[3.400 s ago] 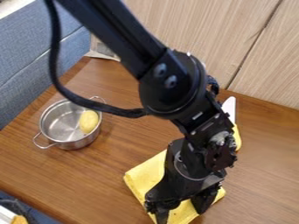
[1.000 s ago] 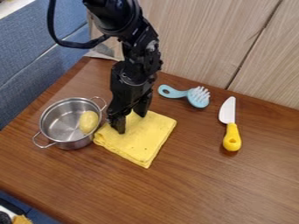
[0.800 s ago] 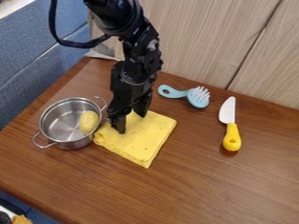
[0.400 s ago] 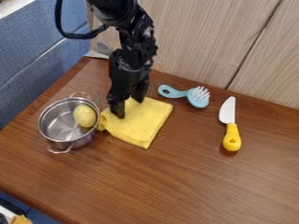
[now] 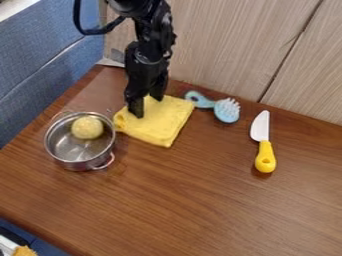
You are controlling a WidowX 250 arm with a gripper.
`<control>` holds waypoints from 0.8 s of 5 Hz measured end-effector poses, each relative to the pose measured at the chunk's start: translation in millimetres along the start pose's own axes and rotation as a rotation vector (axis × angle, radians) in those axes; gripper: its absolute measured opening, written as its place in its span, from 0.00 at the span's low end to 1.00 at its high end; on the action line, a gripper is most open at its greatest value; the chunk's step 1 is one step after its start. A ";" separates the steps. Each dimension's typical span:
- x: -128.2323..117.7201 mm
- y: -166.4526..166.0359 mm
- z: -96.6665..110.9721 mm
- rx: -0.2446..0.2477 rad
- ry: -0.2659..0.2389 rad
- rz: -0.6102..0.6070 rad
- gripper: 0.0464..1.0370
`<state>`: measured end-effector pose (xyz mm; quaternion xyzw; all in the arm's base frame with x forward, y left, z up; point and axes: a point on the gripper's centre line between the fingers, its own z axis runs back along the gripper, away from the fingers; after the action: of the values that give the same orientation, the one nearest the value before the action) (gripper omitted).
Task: Move the yellow to the top left side of the table
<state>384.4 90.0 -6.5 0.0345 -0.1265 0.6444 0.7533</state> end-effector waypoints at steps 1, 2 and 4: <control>10.4 -14.1 -2.8 -0.014 0.011 0.010 0.96; 11.3 -15.2 -2.7 -0.016 0.020 0.008 0.96; 11.7 -12.6 9.4 -0.046 0.086 0.044 0.96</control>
<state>397.0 97.1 6.8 -0.0133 -0.1096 0.6585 0.7445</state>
